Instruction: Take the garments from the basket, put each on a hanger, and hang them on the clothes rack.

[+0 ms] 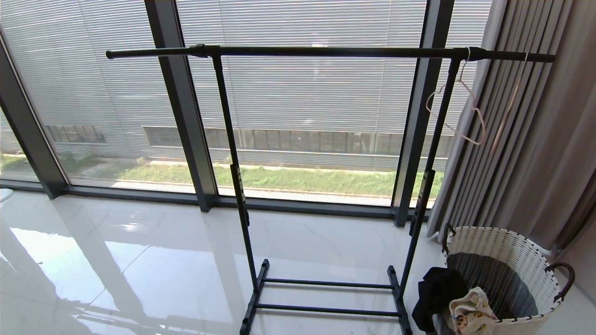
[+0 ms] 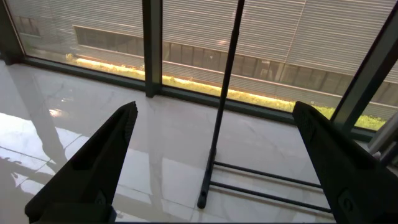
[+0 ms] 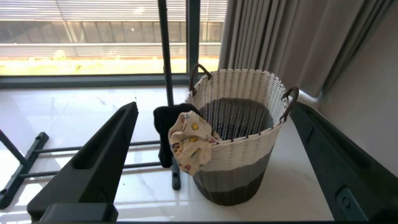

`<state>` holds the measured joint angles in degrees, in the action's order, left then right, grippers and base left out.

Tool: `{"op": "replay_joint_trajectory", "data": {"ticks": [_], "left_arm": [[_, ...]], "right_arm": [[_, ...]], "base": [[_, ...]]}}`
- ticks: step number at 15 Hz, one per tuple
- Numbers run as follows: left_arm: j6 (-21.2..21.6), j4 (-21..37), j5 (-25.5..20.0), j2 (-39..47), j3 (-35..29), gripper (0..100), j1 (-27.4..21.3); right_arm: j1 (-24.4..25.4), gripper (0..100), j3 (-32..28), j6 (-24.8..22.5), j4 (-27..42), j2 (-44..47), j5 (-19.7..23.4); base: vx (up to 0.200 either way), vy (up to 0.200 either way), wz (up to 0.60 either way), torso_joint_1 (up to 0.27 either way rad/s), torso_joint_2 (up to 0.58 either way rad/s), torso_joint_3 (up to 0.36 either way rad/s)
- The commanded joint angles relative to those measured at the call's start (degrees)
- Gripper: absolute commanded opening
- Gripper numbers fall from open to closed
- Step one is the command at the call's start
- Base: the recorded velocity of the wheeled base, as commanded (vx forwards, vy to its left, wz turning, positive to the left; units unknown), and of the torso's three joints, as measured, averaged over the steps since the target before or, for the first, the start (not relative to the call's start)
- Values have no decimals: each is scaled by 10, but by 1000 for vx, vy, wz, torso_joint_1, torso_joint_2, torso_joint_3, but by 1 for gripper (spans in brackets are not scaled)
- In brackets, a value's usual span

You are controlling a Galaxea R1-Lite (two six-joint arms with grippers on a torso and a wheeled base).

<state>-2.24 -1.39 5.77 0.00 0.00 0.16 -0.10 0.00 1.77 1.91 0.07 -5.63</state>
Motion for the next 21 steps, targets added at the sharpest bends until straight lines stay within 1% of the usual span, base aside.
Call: {"op": "replay_joint_trajectory", "data": {"ticks": [1,2,15,21], "left_arm": [[0,0,0,0,0,100,0],[0,0,0,0,0,100,0],[5,0,0,0,0,100,0],[7,0,0,0,0,100,0]], "right_arm": [[0,100,0,0,0,0,0],[0,100,0,0,0,0,0],[0,100,0,3,0,0,0],[0,100,0,3,0,0,0]], "base": [[200,0,0,-2,12,2],[200,0,0,2,-2,7],[0,0,0,0,0,0],[0,-200,0,4,3,2]]}}
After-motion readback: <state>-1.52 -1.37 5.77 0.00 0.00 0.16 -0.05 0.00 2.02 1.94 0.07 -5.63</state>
